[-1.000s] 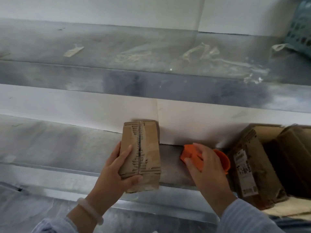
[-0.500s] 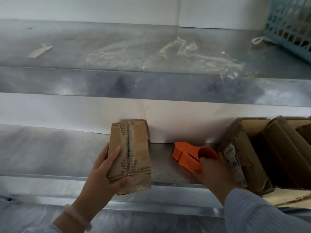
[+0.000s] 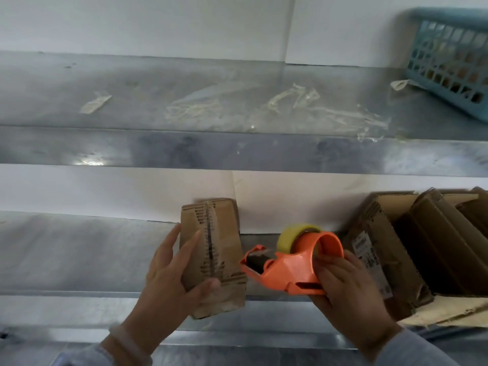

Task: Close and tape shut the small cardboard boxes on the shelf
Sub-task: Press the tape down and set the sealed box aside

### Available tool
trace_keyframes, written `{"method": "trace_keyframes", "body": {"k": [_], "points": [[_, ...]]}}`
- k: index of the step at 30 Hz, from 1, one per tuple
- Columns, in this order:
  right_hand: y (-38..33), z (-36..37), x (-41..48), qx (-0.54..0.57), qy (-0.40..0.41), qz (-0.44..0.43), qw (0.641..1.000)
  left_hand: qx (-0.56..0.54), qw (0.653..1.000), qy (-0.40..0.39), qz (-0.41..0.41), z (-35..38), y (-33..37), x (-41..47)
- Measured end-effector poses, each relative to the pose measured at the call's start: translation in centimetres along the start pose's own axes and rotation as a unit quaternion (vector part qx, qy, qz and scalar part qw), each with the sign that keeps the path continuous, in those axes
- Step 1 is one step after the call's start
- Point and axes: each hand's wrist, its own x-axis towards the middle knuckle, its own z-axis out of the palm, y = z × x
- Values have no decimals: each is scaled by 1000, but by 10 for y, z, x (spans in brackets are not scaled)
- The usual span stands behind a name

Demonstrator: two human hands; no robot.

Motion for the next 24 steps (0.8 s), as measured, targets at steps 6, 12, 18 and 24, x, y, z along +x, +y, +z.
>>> {"method": "trace_keyframes", "body": {"k": [6, 12, 18, 24], "points": [[-19, -10, 20, 46, 18, -89, 995, -111, 988, -87, 71, -30, 75, 34], [-34, -16, 33, 75, 39, -76, 994, -191, 957, -203, 81, -45, 101, 50], [-39, -12, 28, 79, 48, -32, 995, -283, 924, -228, 117, -64, 81, 35], [-43, -4, 23, 77, 38, 2, 996, -151, 953, -186, 187, -70, 82, 34]]}}
